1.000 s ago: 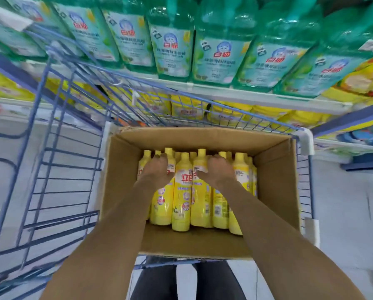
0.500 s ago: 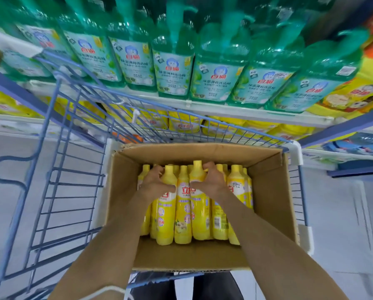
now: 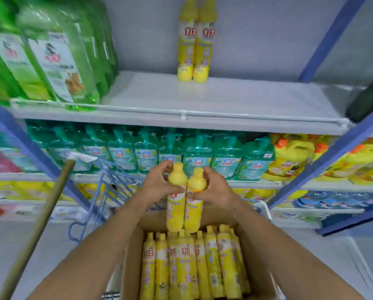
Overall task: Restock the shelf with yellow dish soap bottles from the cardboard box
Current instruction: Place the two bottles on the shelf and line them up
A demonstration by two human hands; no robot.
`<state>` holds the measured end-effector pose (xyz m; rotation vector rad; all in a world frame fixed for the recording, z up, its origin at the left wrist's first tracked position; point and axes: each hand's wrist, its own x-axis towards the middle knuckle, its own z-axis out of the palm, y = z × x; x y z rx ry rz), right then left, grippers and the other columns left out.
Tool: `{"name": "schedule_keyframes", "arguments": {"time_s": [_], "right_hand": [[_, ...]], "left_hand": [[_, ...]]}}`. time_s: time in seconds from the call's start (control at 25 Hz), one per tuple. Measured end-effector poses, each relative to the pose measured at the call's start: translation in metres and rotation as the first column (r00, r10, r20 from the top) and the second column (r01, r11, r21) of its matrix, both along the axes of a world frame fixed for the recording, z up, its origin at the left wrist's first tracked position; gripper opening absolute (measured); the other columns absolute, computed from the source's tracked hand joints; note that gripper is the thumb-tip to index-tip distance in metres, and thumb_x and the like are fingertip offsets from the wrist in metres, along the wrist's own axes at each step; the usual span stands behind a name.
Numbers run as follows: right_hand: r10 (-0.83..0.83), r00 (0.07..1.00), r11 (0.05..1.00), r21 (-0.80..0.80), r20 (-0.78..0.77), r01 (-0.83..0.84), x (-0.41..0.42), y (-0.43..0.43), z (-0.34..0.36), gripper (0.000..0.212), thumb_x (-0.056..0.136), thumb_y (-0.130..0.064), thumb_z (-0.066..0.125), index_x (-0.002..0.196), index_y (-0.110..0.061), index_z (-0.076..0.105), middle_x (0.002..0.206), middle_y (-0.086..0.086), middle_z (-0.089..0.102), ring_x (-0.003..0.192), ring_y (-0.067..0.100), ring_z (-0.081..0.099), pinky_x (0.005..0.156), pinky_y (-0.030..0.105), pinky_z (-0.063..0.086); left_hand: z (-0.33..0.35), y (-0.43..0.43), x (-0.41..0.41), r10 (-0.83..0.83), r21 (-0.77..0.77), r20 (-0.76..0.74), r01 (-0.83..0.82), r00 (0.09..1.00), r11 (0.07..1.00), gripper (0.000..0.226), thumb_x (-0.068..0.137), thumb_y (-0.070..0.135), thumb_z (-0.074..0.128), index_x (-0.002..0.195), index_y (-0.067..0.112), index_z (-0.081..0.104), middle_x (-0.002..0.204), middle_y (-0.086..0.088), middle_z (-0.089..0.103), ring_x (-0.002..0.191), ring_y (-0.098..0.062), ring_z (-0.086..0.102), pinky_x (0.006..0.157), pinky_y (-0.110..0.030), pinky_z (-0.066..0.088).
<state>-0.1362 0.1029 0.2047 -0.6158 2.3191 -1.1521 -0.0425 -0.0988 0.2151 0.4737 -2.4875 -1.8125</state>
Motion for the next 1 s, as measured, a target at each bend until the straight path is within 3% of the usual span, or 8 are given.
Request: {"name": "schedule_keyframes", "arguments": {"time_s": [0.08, 0.2, 0.32, 0.52, 0.76, 0.92, 1.0], "right_hand": [[0.022, 0.997, 0.996, -0.085, -0.080, -0.029, -0.017, -0.003, 0.047, 0.086, 0.043, -0.056, 0.097, 0.110, -0.028, 0.051, 0.110, 0.002, 0.067, 0.103, 0.027, 0.067, 0.086, 0.050, 0.057], [0.010, 0.982, 0.969, -0.240, -0.187, -0.055, -0.025, -0.003, 0.128, 0.071, 0.051, -0.039, 0.100, 0.108, -0.027, 0.058, 0.106, 0.005, 0.071, 0.098, 0.023, 0.069, 0.086, 0.054, 0.057], [0.001, 0.973, 0.928, -0.363, -0.229, -0.086, -0.028, 0.002, 0.197, 0.068, 0.061, -0.017, 0.097, 0.119, -0.018, 0.062, 0.114, 0.008, 0.072, 0.104, 0.026, 0.071, 0.089, 0.045, 0.059], [0.018, 0.963, 0.858, -0.490, -0.268, -0.152, -0.049, 0.004, 0.277, 0.058, 0.068, -0.006, 0.091, 0.119, -0.012, 0.065, 0.112, 0.007, 0.075, 0.102, 0.022, 0.073, 0.091, 0.034, 0.058], [0.034, 0.965, 0.793, -0.581, -0.261, -0.185, -0.097, -0.005, 0.324, 0.064, 0.071, -0.001, 0.088, 0.128, -0.009, 0.062, 0.116, 0.003, 0.075, 0.107, 0.018, 0.072, 0.087, 0.027, 0.058], [0.020, 0.973, 0.753, -0.637, -0.232, -0.167, -0.127, -0.024, 0.321, 0.066, 0.072, 0.002, 0.086, 0.131, -0.010, 0.059, 0.118, -0.001, 0.074, 0.108, 0.014, 0.071, 0.089, 0.026, 0.058], [-0.006, 0.975, 0.746, -0.650, -0.220, -0.142, -0.140, -0.035, 0.314, 0.064, 0.072, 0.002, 0.086, 0.130, -0.011, 0.060, 0.118, 0.000, 0.074, 0.108, 0.015, 0.071, 0.090, 0.029, 0.058]], "left_hand": [[0.056, -0.005, -0.009, 0.003, -0.052, -0.109, -0.009, 0.994, 0.999, 0.059, 0.059, 0.007, 0.095, 0.107, 0.014, 0.060, 0.108, -0.004, 0.065, 0.099, -0.017, 0.063, 0.074, -0.015, 0.049], [0.128, -0.009, -0.016, 0.011, -0.072, -0.265, -0.031, 0.964, 0.997, 0.060, 0.059, 0.005, 0.095, 0.107, 0.013, 0.061, 0.106, -0.006, 0.068, 0.087, -0.012, 0.065, 0.070, -0.018, 0.053], [0.189, -0.007, -0.019, 0.000, -0.102, -0.378, -0.041, 0.926, 0.994, 0.059, 0.059, 0.009, 0.096, 0.107, 0.014, 0.062, 0.106, -0.008, 0.068, 0.080, -0.010, 0.064, 0.070, -0.028, 0.058], [0.267, 0.000, -0.036, 0.032, -0.093, -0.505, -0.091, 0.862, 0.991, 0.058, 0.060, 0.011, 0.096, 0.108, 0.009, 0.065, 0.102, -0.009, 0.072, 0.078, -0.009, 0.066, 0.068, -0.024, 0.056], [0.316, -0.004, -0.078, 0.106, -0.105, -0.617, -0.215, 0.780, 0.971, 0.055, 0.059, 0.021, 0.098, 0.105, 0.017, 0.068, 0.104, -0.003, 0.074, 0.095, -0.021, 0.070, 0.082, -0.033, 0.059], [0.317, -0.012, -0.111, 0.168, -0.081, -0.662, -0.293, 0.731, 0.953, 0.055, 0.061, 0.017, 0.097, 0.108, 0.012, 0.068, 0.104, 0.000, 0.074, 0.088, -0.008, 0.067, 0.079, -0.023, 0.056], [0.311, -0.019, -0.127, 0.196, -0.062, -0.660, -0.312, 0.725, 0.948, 0.055, 0.061, 0.016, 0.096, 0.109, 0.012, 0.068, 0.103, 0.002, 0.074, 0.085, -0.003, 0.066, 0.078, -0.024, 0.057]]}}
